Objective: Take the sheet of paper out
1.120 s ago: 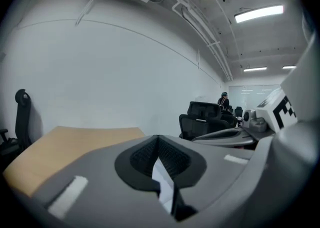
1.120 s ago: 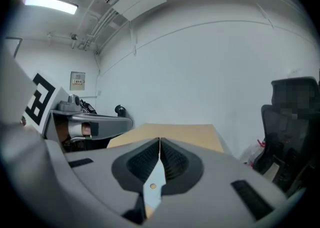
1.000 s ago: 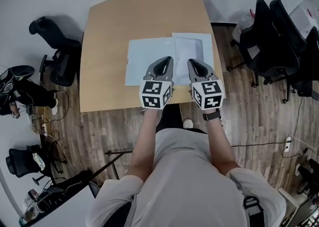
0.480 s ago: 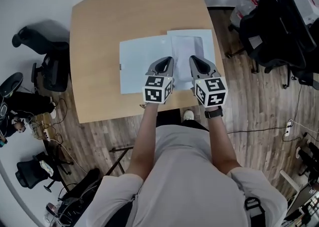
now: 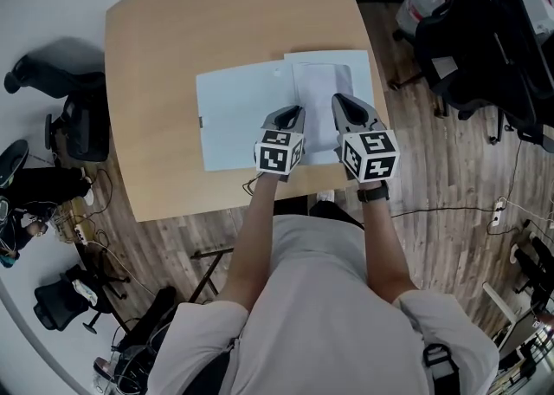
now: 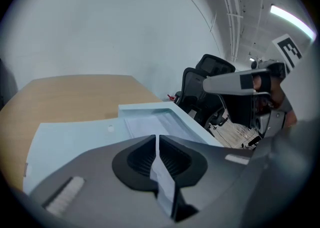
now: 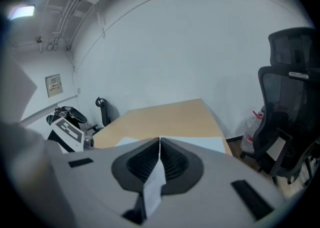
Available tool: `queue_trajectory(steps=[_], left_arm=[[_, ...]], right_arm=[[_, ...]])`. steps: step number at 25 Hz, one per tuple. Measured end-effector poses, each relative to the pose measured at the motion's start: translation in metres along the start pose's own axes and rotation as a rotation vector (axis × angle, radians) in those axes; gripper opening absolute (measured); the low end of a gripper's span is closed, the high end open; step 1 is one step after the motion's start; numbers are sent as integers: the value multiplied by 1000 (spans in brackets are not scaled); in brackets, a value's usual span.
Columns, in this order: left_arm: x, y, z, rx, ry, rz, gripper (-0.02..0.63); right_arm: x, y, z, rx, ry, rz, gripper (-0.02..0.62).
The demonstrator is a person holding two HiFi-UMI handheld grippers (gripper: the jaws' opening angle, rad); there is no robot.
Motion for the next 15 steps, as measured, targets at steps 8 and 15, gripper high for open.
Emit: queue_trajectory(steps=[8,15], left_arm=[[-17,35,6,-44,-12,99,62],[-28,57,8,-107,3,134,127]], right_arm=[[-9,19,-8,4,23,53,13],[-12,31,-19,-3,42,89,14]])
Point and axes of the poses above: the fingertips, and each gripper's own axes: y forward along the fingers, z to its left, x out of its top, the point moved 10 cm from there along -y, backward along the fingers, and after that the axes turned 3 degrees about x, right-handed, at the moved point
